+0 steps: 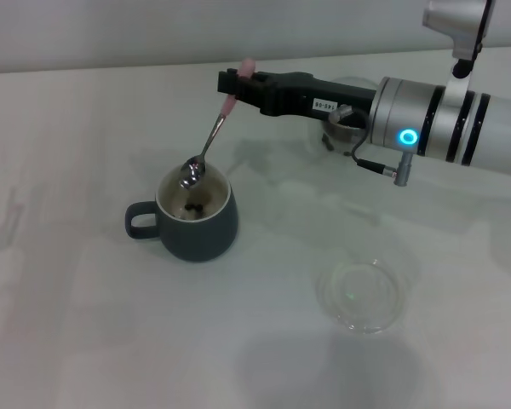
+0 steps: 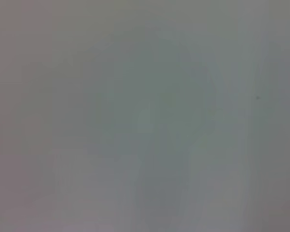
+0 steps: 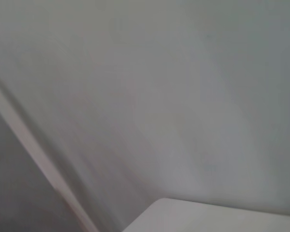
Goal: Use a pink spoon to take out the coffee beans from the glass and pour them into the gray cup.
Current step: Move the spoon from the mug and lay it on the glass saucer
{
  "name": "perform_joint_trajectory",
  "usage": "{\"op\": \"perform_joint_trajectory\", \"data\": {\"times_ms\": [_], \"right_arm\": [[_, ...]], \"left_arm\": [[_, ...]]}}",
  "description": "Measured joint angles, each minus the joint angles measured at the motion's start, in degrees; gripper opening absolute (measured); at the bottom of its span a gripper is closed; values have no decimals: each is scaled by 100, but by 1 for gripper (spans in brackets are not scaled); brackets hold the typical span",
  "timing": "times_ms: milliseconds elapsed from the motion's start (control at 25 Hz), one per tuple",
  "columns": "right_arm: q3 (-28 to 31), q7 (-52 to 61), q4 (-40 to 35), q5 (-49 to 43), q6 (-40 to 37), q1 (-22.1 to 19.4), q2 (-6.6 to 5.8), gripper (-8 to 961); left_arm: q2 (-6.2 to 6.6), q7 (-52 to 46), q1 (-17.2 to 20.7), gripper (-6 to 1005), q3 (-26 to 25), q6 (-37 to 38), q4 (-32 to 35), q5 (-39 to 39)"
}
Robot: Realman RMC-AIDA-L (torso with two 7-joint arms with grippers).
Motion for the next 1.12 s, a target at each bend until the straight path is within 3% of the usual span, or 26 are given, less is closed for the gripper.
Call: {"op": "perform_joint_trajectory", "data": {"times_ms": [200,320,400,560,640,800,920,1120], "right_arm": [[4,-120,-314,-17,41,-181,-37,152],[433,148,-259,-40,541,-238,-133,156],[954,367,-78,-162,1163,-275,-283,159],[1806,1016,547,-550,2190,-311,-742,164],[2007,1320,879,-780,2528,-334,-973,167],[2070,1529,1133,-1211,2758,-516,-1284,173],[2135,1512,1161,-1650,2701,-674,-1427,177],[2578,1478,1384,-2466,2602,-769,-1469,184]], "left_arm": [[0,0,-12,834,-9,-8,0,-11],[5,0,-17,834,-10,-9,0,-17],[7,0,-28,834,-10,-9,0,-19],[8,0,-73,834,-9,-9,0,-20],[11,0,-80,835,-9,-9,0,-20],[12,0,-90,835,-9,-9,0,-20],[10,0,-107,835,-9,-9,0,-20],[5,0,-145,835,-9,-8,0,-20]]}}
